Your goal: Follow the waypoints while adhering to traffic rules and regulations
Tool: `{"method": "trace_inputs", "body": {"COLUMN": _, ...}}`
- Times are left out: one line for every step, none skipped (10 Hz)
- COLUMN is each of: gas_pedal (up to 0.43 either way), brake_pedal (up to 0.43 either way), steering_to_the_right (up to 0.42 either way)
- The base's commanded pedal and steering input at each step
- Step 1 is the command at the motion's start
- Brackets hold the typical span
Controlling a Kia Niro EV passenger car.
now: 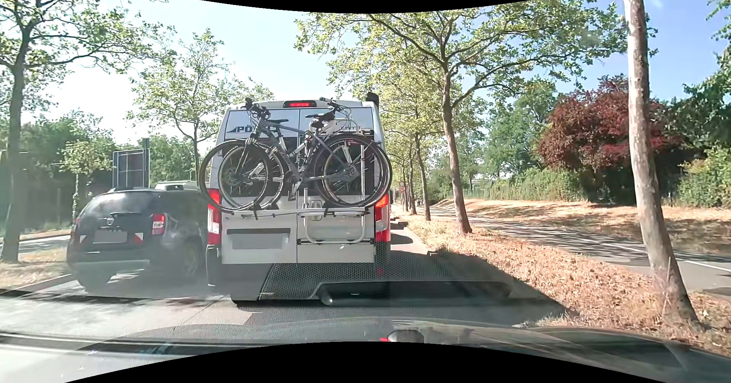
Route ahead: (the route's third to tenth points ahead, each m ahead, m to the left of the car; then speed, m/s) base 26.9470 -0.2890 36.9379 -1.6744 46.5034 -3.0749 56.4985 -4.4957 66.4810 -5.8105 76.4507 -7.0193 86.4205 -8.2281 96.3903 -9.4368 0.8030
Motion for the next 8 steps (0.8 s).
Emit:
{"method": "trace_inputs", "body": {"gas_pedal": 0.0, "brake_pedal": 0.152, "steering_to_the_right": 0.0}}
{"method": "trace_inputs", "body": {"gas_pedal": 0.0, "brake_pedal": 0.152, "steering_to_the_right": 0.0}}
{"method": "trace_inputs", "body": {"gas_pedal": 0.0, "brake_pedal": 0.152, "steering_to_the_right": 0.0}}
{"method": "trace_inputs", "body": {"gas_pedal": 0.0, "brake_pedal": 0.152, "steering_to_the_right": 0.0}}
{"method": "trace_inputs", "body": {"gas_pedal": 0.0, "brake_pedal": 0.159, "steering_to_the_right": 0.0}}
{"method": "trace_inputs", "body": {"gas_pedal": 0.0, "brake_pedal": 0.152, "steering_to_the_right": 0.0}}
{"method": "trace_inputs", "body": {"gas_pedal": 0.0, "brake_pedal": 0.159, "steering_to_the_right": 0.0}}
{"method": "trace_inputs", "body": {"gas_pedal": 0.0, "brake_pedal": 0.159, "steering_to_the_right": 0.0}}
